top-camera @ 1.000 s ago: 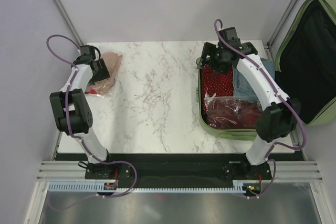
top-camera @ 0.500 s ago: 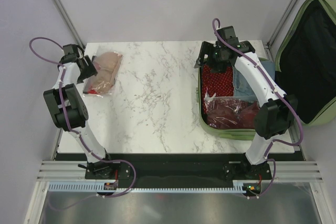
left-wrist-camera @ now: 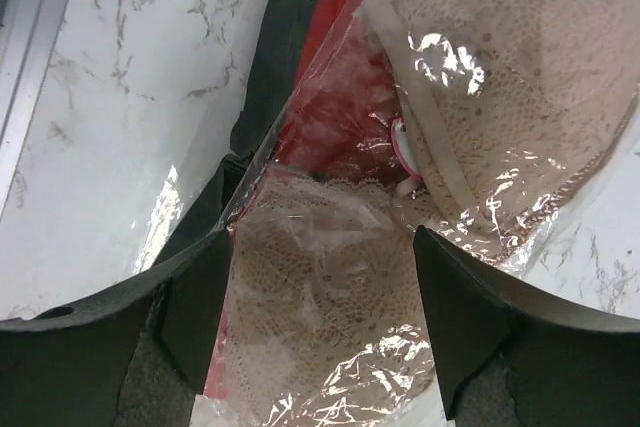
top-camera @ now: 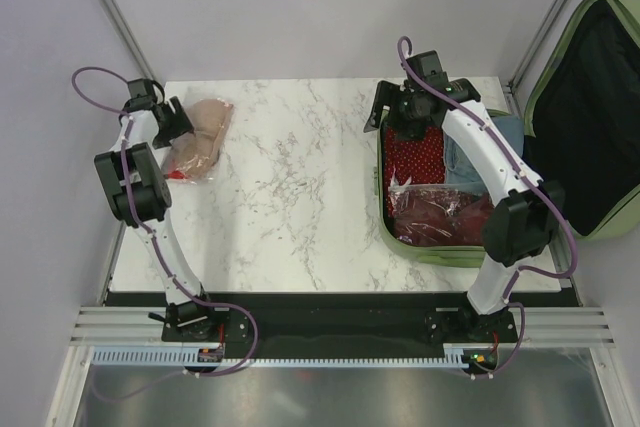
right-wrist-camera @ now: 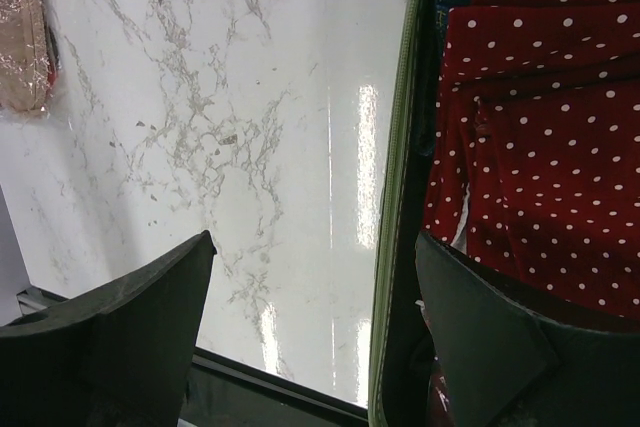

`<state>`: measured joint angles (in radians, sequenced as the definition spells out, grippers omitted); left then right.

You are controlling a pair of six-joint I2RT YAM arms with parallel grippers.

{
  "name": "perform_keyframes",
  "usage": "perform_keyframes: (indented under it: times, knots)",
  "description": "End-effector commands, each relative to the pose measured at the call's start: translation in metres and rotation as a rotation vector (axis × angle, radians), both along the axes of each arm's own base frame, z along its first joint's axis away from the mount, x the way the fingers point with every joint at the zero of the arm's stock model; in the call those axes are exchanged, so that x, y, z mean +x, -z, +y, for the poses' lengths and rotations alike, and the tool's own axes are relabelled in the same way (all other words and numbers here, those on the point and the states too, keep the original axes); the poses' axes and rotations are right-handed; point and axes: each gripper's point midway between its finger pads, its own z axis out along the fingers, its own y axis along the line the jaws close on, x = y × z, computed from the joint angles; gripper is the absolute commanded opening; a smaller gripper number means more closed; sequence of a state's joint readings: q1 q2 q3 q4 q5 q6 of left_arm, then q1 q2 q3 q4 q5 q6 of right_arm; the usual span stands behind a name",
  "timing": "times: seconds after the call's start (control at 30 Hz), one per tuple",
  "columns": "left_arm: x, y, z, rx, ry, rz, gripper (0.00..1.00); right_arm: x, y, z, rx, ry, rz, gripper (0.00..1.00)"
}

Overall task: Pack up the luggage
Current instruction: Move the clothes to the center of the board.

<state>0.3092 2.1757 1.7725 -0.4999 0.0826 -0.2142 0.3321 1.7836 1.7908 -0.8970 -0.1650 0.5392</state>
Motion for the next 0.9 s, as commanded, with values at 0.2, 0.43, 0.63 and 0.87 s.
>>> perform_keyframes:
  times: [0.2, 0.43, 0.63, 0.87]
  knots:
    - [-0.008, 0.026, -0.053, -0.065, 0.174, 0.048, 0.77, 0.0, -0.009, 0.022, 0.032, -0.039, -0.013, 0.89]
    - [-0.014, 0.032, -0.119, -0.108, 0.332, 0.054, 0.73, -0.005, -0.001, 0.028, 0.022, -0.059, 0.002, 0.89]
    - [-0.035, 0.035, -0.186, -0.149, 0.451, 0.073, 0.73, -0.012, 0.01, 0.026, 0.003, -0.062, 0.02, 0.89]
    - [-0.072, 0.029, -0.279, -0.202, 0.662, 0.064, 0.73, -0.003, 0.017, 0.033, 0.011, -0.105, -0.007, 0.89]
